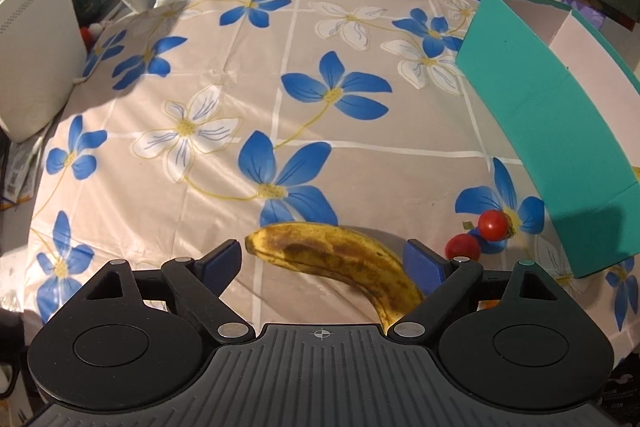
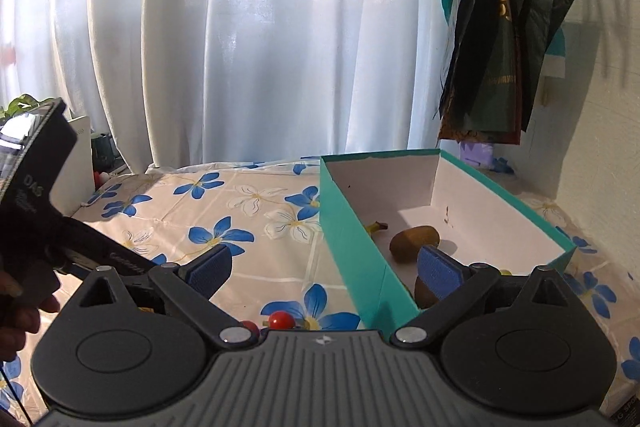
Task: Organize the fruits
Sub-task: 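Close the left gripper on the spotted banana while the right gripper moves to the tangerine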
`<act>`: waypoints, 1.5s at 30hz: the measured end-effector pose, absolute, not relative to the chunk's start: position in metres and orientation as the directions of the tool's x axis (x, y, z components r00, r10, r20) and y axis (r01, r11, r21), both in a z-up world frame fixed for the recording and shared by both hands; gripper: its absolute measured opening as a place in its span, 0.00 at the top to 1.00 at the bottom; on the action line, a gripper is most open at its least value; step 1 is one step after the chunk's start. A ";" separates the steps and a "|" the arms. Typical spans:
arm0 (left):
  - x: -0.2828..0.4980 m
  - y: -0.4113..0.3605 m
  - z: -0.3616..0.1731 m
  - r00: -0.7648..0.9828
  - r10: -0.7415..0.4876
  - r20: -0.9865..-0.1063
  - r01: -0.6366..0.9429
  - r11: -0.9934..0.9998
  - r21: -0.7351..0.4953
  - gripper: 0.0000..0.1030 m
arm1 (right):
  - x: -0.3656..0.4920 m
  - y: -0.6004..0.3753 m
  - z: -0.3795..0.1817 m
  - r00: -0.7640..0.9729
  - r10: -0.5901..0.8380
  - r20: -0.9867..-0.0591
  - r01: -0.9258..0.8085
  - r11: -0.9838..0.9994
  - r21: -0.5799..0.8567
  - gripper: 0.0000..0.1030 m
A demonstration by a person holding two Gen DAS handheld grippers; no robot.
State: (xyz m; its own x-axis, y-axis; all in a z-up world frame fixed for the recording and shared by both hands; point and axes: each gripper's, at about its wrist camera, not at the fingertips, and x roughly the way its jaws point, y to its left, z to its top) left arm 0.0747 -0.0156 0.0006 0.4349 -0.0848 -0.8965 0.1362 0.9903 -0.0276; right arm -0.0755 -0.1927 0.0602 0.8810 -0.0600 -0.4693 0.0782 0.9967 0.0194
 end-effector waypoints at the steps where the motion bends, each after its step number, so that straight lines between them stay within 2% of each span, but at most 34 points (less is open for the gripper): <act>1: 0.077 -0.017 -0.002 0.427 -0.085 -0.900 0.131 0.991 -0.032 0.11 | -0.080 -0.192 0.058 0.879 -0.061 -0.473 0.081 0.997 0.021 0.04; 3: 0.081 -0.018 -0.008 0.402 -0.086 -0.911 0.118 0.992 -0.042 0.11 | -0.083 -0.191 0.057 0.875 -0.058 -0.480 0.078 0.997 0.022 0.04; 8: 0.090 -0.017 -0.018 0.334 -0.113 -0.936 0.089 0.992 -0.088 0.24 | -0.086 -0.194 0.053 0.864 -0.048 -0.501 0.081 0.996 0.045 0.04; 16: 0.094 -0.023 -0.018 0.300 -0.107 -0.948 0.083 0.993 -0.086 0.25 | -0.087 -0.200 0.048 0.861 -0.047 -0.507 0.104 0.991 0.085 0.04; 23: 0.098 -0.034 -0.021 0.278 -0.073 -0.958 0.081 0.995 -0.052 0.21 | -0.086 -0.204 0.044 0.858 -0.033 -0.512 0.107 0.987 0.117 0.04; 30: 0.100 -0.036 -0.032 0.223 -0.081 -0.971 0.045 0.996 -0.073 0.19 | -0.085 -0.212 0.037 0.845 -0.027 -0.534 0.120 0.983 0.142 0.04; 36: 0.103 -0.041 -0.035 0.223 -0.039 -0.974 0.025 0.999 -0.035 0.25 | -0.084 -0.216 0.034 0.840 -0.027 -0.542 0.127 0.981 0.148 0.04; 37: 0.103 -0.040 -0.036 0.217 -0.039 -0.975 0.022 0.999 -0.035 0.28 | -0.084 -0.217 0.034 0.839 -0.029 -0.544 0.131 0.980 0.149 0.04; 38: 0.104 -0.039 -0.038 0.205 -0.059 -0.977 0.017 0.998 -0.057 0.36 | -0.084 -0.218 0.034 0.838 -0.029 -0.546 0.132 0.980 0.150 0.04; 40: 0.104 -0.039 -0.038 0.191 -0.079 -0.978 0.006 0.997 -0.079 0.38 | -0.084 -0.219 0.033 0.835 -0.030 -0.549 0.135 0.979 0.152 0.04; 45: 0.102 -0.051 -0.040 0.198 -0.048 -0.979 0.055 0.998 -0.037 0.33 | -0.083 -0.221 0.031 0.828 -0.032 -0.560 0.141 0.978 0.153 0.04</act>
